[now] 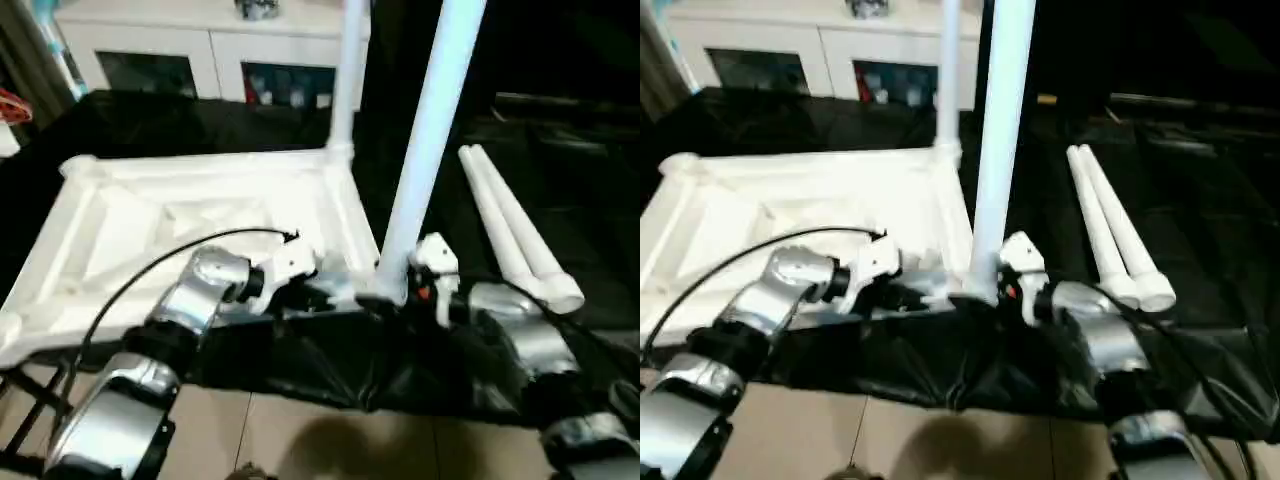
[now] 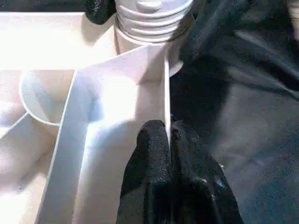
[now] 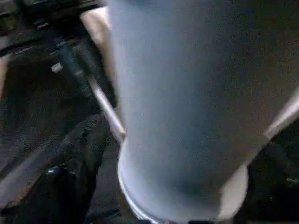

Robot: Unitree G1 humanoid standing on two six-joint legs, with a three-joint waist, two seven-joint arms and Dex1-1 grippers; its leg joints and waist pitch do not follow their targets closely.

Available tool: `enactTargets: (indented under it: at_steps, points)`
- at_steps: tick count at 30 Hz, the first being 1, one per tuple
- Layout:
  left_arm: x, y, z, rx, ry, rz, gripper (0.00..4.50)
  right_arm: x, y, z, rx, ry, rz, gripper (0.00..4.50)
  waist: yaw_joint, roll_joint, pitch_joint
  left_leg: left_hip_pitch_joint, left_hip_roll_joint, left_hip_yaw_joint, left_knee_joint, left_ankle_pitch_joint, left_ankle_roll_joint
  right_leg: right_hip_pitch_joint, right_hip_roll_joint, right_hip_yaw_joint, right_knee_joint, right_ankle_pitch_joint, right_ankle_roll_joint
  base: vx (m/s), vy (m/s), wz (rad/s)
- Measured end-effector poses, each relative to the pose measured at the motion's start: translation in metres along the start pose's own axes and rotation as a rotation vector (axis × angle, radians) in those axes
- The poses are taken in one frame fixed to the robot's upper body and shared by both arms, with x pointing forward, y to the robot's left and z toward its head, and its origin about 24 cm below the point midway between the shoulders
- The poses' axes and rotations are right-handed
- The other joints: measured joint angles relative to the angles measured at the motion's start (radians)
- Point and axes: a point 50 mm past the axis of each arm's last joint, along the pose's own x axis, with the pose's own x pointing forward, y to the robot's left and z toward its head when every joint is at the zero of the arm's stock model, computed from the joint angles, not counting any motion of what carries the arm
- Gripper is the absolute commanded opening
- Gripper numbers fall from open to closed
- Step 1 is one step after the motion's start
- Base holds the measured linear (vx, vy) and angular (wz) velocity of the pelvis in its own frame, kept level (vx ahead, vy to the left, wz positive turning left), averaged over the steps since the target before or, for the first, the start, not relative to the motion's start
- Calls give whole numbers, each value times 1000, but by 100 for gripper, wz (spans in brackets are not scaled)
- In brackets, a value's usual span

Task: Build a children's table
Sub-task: Rotate leg to tighten

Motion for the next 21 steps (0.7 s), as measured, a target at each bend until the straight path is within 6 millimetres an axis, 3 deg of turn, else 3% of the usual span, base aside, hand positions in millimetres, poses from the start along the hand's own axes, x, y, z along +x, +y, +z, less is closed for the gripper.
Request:
enactTargets:
  at_steps: [2,6,12,18,21]
  points:
    - [-1,-1,0,8,3,-26,0,-4,3,0,-3,8,39,342,5,0,0,0,0,0,0,0,0,0,0,0,0,0,0,0,0,0]
    - [-2,-4,-1,17,7,-67,0,-9,7,-1,-19,29,77,326,16,0,0,0,0,0,0,0,0,0,0,0,0,0,0,0,0,0]
    - [-3,-5,-1,23,6,-85,0,-10,10,-1,-18,37,90,280,16,0,0,0,0,0,0,0,0,0,0,0,0,0,0,0,0,0]
    - [-3,-5,-1,25,3,-85,0,-8,12,-1,-14,31,90,275,17,0,0,0,0,0,0,0,0,0,0,0,0,0,1,0,0,0]
    - [-1,-1,-3,-3,-3,-23,0,-2,8,-3,16,4,-9,275,13,0,0,1,0,0,0,0,0,0,0,0,0,0,0,0,0,0]
